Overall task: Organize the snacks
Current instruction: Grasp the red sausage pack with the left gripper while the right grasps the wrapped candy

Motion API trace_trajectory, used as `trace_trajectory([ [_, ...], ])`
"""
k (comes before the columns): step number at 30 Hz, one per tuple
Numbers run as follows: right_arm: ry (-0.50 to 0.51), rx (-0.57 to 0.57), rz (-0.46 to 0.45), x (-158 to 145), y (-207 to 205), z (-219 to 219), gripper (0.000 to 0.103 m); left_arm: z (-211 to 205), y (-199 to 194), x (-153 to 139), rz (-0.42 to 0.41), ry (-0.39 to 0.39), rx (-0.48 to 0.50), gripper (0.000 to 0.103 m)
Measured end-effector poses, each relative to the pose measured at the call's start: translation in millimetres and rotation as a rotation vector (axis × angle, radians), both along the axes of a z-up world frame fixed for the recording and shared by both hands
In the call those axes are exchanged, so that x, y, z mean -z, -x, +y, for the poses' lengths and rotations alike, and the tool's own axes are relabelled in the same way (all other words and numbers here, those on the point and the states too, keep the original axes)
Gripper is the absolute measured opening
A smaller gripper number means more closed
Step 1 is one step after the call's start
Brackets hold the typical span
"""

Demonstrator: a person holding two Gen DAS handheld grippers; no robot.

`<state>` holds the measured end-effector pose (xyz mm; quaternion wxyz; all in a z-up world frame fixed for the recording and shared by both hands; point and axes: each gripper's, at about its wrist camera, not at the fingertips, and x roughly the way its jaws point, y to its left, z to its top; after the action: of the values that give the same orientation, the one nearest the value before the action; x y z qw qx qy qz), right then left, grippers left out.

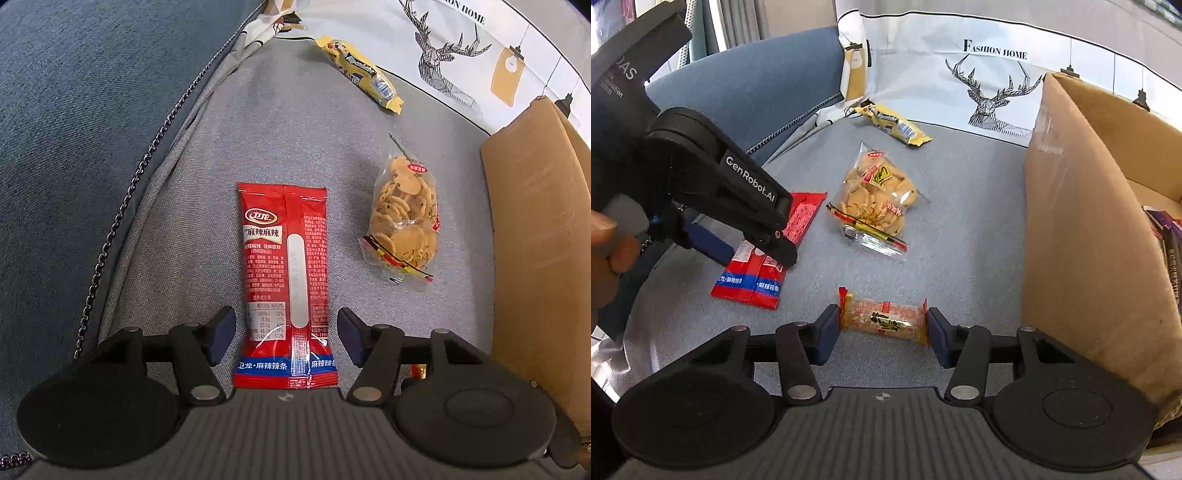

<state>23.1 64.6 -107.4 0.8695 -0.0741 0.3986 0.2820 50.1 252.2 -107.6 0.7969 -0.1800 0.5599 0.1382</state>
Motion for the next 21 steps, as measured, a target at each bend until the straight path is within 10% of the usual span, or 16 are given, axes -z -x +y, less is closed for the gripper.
trace_trajectory([
  [9,0.008,-0.007,0.007,-1.0,-0.7,0.3,0.052,-3.4,-2.1,1.3,0.005,-0.020,0.022,0.065],
  [21,-0.021,0.006,-0.038,-14.0,4.8,-2.6,0.052,-4.2,3.3,-13.9,-0.077,-0.009,0.005,0.037],
])
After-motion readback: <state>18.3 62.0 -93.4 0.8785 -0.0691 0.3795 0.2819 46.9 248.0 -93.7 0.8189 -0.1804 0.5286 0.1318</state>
